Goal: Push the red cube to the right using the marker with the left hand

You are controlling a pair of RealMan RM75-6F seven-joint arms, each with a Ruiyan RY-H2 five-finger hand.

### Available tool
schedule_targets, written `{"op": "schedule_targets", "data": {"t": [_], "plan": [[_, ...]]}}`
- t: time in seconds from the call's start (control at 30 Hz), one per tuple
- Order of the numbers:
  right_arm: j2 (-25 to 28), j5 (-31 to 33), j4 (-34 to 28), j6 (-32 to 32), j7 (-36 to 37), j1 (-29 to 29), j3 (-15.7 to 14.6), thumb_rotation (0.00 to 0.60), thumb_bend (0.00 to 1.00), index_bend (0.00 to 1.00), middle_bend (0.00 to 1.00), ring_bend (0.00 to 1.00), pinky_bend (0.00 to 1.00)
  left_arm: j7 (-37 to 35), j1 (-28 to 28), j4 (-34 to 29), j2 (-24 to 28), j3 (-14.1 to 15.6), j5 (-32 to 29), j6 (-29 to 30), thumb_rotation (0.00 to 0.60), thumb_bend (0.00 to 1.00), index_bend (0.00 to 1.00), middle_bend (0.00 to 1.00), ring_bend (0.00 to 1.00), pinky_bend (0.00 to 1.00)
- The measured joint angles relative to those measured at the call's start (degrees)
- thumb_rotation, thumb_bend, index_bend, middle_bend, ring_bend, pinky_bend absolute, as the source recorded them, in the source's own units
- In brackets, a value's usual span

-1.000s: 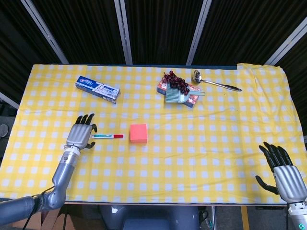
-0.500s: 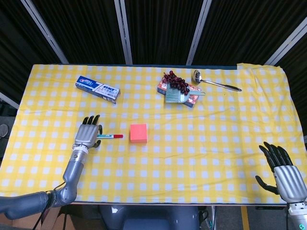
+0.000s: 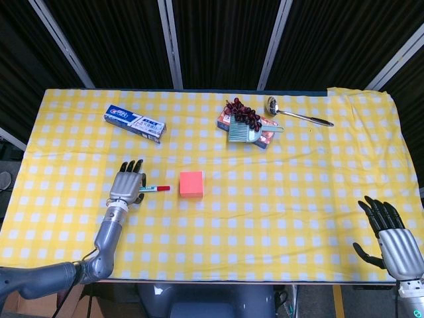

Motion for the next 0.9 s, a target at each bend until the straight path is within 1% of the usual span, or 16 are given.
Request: {"op": "schedule_targets", "data": {"t": [0.3,0.67,0.9], "plan": [[0.11,0.00,-0.09,0.01,0.10,-0.01,0.01,0.600,0.34,0.00,0.00,0.00,0.05,0.15,-0.46,0.60,-0.22,0.79,-0.18,0.62,0.600,0.44,0.56,0.04,0.00,0.02],[0.07,-0.02,-0.17,0.03,-0.02,-0.03,0.00,0.600,0.34,0.00,0.00,0.00,0.05,-1.33,-0.02,-0.93,1.70,0.55,0.74,2.02,0.600,0.44,0.56,0.04,0.00,0.02],[0.12,0.06,-0.30,-0.01,0.04,-0.02,0.04,0.600,0.34,0.00,0.00,0.00,0.05,-0.51,-0.87,-0.47,1.52,0.11,-0.57,1.69,0.600,0.44,0.56,0.04,0.00,0.02]]}}
